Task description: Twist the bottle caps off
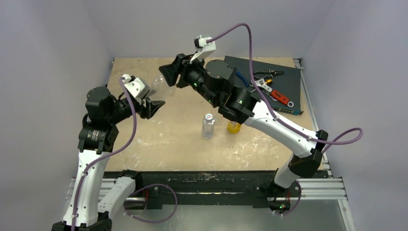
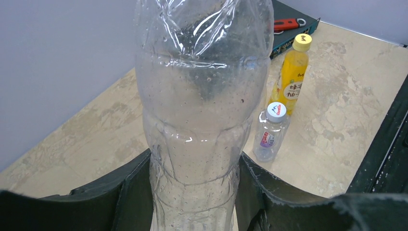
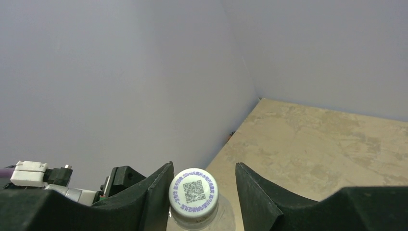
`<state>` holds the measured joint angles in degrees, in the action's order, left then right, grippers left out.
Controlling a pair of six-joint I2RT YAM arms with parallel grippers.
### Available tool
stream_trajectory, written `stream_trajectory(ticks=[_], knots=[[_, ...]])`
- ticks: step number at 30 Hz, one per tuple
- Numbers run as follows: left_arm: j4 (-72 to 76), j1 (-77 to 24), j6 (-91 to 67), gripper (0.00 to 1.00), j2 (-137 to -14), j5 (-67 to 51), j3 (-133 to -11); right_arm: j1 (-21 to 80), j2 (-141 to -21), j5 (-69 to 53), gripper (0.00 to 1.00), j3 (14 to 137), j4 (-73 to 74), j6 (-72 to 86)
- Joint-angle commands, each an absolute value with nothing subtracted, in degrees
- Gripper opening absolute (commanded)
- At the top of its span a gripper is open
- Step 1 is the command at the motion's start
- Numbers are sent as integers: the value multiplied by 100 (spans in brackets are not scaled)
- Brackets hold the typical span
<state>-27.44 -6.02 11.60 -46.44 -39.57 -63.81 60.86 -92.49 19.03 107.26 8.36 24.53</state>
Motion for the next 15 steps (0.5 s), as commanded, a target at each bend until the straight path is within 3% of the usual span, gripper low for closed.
stream_trajectory(ticks=[1, 7, 12, 15], knots=[[-2516, -580, 1213, 4, -4581, -3950, -6361, 6117, -8962, 2080, 52, 10646, 398, 2582], [-2545, -580, 1264, 4, -4571, -3897, -6296, 6117, -8945, 1920, 50, 10675, 264, 2616], [-2533, -580, 1253, 4, -4621, -3883, -6332, 6117, -9024, 1906, 18, 10723, 382, 2670], [-2502, -580, 1186, 4, -4655, -3923, -6375, 6117, -9016, 1848, 12, 10690, 396, 2672]])
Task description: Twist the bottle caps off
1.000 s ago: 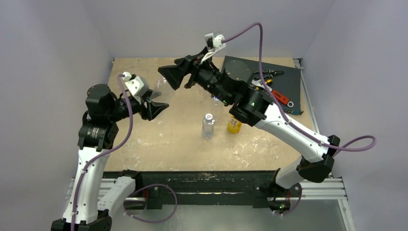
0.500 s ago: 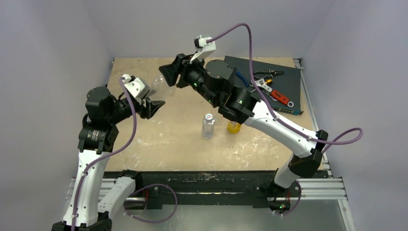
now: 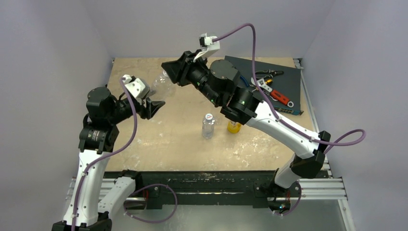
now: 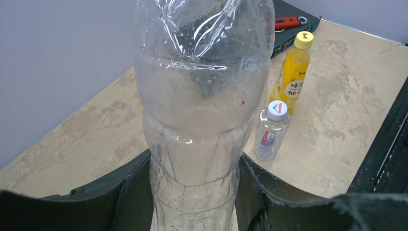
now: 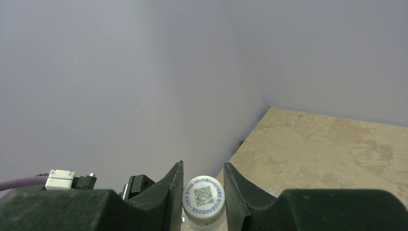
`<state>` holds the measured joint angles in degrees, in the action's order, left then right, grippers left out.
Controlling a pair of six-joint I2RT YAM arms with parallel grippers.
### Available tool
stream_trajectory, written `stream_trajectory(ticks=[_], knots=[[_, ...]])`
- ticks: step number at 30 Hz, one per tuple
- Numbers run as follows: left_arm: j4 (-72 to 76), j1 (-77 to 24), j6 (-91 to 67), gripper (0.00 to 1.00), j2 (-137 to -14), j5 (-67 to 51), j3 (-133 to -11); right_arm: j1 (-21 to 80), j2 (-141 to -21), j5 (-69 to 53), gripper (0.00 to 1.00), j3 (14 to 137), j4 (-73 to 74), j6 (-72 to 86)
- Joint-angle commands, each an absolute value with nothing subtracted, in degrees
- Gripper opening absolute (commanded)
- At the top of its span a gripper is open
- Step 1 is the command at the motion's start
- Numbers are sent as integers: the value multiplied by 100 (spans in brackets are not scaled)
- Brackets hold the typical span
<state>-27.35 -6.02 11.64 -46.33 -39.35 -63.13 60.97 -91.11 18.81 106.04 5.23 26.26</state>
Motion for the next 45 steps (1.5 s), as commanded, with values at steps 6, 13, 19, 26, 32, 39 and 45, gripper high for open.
stream_trajectory(ticks=[6, 13, 19, 26, 32, 39, 45], knots=[[-2460, -580, 1015, 4, -4755, -4143, -6479, 6117, -8953, 1732, 10, 10662, 473, 2646], [-2893, -581, 948, 2, -4986, -5366, -6833, 6069, -8610, 550, 0, 10247, 107, 2052], [-3352, -580, 730, 4, -5183, -6705, -7283, 5536, -7887, -1729, 0, 9472, -830, 1623], [-3740, -584, 949, 4, -5080, -7155, -7378, 4924, -7801, -3621, 0, 9522, -1188, 1963], [-3708, -580, 712, 5, -5141, -7409, -7429, 4922, -7997, -4185, 3, 9741, -1101, 1981], [-3295, -580, 599, 4, -5043, -6840, -7245, 5003, -8009, -1445, 82, 9613, -596, 2170], [-2621, -580, 670, 3, -4765, -5197, -6816, 5636, -8227, 1244, 90, 10166, 215, 2442]])
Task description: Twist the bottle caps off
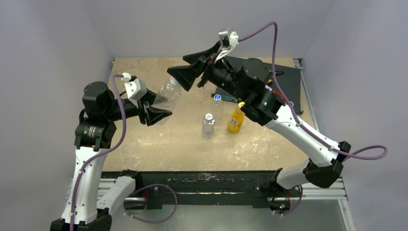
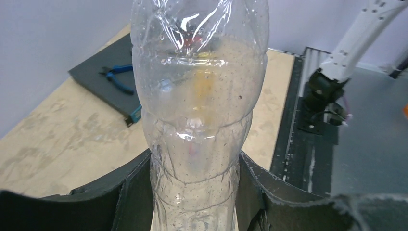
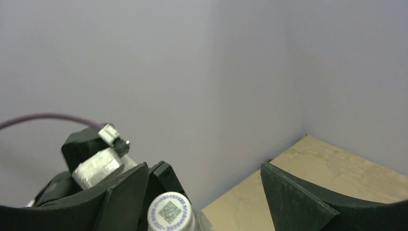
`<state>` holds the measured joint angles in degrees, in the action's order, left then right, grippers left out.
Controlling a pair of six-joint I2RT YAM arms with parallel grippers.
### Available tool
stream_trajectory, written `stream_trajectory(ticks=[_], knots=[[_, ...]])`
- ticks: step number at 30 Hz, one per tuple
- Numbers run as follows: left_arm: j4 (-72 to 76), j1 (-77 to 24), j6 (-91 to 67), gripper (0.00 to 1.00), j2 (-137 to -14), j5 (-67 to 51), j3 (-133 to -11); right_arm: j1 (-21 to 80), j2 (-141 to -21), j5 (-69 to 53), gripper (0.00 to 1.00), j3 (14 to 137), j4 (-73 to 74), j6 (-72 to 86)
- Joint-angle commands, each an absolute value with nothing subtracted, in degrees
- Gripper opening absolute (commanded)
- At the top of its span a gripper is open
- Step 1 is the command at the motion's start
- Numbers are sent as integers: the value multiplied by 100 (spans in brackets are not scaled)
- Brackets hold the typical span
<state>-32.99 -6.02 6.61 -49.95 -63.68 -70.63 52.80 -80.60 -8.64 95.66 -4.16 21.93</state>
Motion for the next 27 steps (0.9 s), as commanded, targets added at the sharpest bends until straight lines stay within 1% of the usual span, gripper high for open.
stream_trajectory(ticks=[1, 5, 9, 13, 16, 22, 27], knots=[[-2480, -584, 698, 3, -4711, -4730, -6718, 5736, -8411, 1596, 86, 10392, 553, 2508], [-2332, -582, 945, 3, -4651, -3798, -6564, 5920, -8935, 2029, 78, 11074, 1197, 2724], [-2291, -580, 1037, 2, -4604, -3506, -6492, 5958, -9138, 2052, 69, 11225, 1208, 2856], [-2253, -580, 1063, 3, -4547, -3540, -6400, 5977, -9270, 2057, 65, 11368, 1211, 2898], [-2275, -580, 1074, 3, -4544, -3567, -6373, 5984, -9265, 2045, 59, 11337, 1076, 2933], [-2289, -580, 1085, 3, -4551, -3662, -6326, 5985, -9309, 1925, 56, 11365, 891, 2949], [-2294, -580, 1081, 3, -4585, -3713, -6319, 5985, -9394, 1824, 49, 11408, 876, 2988]])
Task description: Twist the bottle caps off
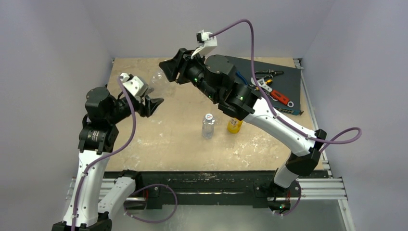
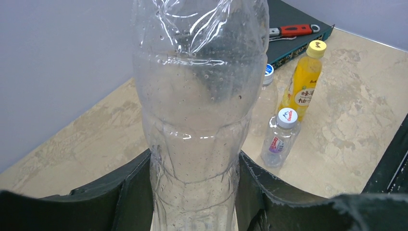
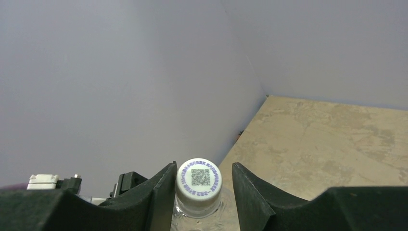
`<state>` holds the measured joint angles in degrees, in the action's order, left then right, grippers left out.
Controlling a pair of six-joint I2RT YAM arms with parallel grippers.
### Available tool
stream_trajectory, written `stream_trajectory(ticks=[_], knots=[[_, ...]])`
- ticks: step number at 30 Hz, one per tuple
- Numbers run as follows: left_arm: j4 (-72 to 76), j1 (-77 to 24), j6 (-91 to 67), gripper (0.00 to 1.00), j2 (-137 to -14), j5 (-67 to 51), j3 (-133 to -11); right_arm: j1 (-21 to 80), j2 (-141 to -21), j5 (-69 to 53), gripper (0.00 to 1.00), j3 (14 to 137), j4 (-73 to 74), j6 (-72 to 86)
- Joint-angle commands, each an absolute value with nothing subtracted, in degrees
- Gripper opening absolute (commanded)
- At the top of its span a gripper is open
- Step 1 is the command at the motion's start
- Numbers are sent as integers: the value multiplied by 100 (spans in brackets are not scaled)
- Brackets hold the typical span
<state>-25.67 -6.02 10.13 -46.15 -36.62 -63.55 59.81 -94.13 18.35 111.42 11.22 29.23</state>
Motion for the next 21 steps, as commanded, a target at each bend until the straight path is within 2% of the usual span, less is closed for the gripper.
stream_trajectory(ticks=[1, 9, 13, 16, 21], knots=[[-2304, -580, 1081, 3, -4594, -3736, -6319, 5985, -9407, 1812, 46, 11413, 872, 2988], [-2372, -580, 1040, 3, -4666, -3856, -6311, 5985, -9375, 1750, 12, 11452, 823, 2837], [-2327, -580, 950, 3, -4705, -3911, -6337, 5985, -9377, 1676, 10, 11463, 886, 2822], [-2329, -580, 885, 3, -4760, -3989, -6398, 5985, -9358, 1335, 4, 11383, 900, 2879], [-2468, -580, 607, 1, -4823, -4793, -6631, 5816, -8947, 263, 3, 10845, 569, 2468]])
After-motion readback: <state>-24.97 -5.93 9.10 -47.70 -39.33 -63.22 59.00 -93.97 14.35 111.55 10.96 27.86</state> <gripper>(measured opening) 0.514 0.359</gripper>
